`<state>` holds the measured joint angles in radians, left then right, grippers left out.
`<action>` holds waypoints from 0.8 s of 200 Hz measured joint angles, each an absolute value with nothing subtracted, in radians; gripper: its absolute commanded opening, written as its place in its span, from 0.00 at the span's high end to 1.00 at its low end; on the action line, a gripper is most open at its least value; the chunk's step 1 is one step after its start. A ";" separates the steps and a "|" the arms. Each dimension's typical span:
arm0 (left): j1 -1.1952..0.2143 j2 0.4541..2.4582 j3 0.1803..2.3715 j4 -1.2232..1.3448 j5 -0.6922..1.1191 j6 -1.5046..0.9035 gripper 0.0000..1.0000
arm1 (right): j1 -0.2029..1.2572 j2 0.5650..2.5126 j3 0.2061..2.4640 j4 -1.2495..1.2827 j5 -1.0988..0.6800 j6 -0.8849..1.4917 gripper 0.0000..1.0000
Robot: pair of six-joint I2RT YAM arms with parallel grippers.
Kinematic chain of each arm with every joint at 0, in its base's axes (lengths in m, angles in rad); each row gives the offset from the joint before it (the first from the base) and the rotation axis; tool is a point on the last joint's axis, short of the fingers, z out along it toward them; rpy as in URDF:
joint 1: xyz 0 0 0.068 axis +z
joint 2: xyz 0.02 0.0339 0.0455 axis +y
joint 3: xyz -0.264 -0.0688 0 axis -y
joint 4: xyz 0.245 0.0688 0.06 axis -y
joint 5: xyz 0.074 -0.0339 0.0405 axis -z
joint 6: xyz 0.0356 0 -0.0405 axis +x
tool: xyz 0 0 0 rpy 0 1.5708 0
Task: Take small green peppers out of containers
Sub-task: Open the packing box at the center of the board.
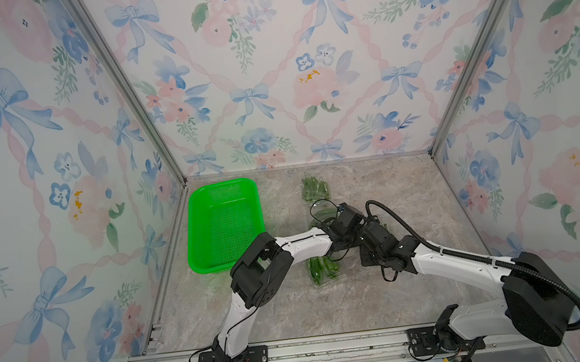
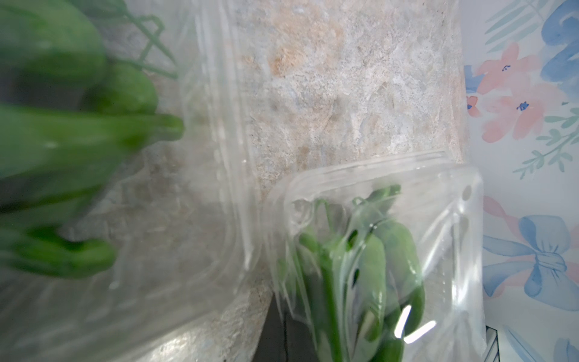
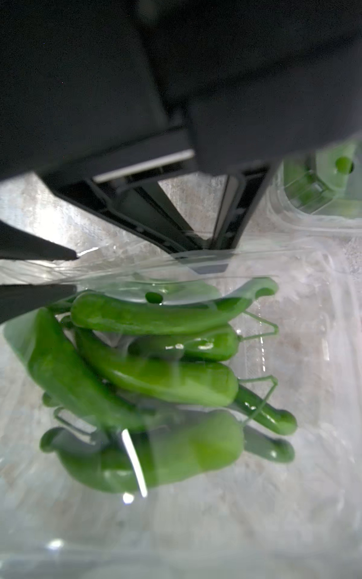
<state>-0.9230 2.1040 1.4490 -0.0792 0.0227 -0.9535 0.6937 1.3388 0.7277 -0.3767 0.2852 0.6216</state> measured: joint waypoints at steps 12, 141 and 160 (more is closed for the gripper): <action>-0.923 2.104 1.449 -0.078 0.022 -0.947 1.00 | 0.681 1.332 0.727 -0.377 0.280 0.623 1.00; -0.924 2.103 1.440 -0.075 0.027 -0.936 1.00 | 0.625 1.260 0.717 -0.407 0.233 0.612 1.00; -0.928 2.102 1.439 -0.074 0.040 -0.935 1.00 | 0.606 1.209 0.719 -0.443 0.218 0.604 1.00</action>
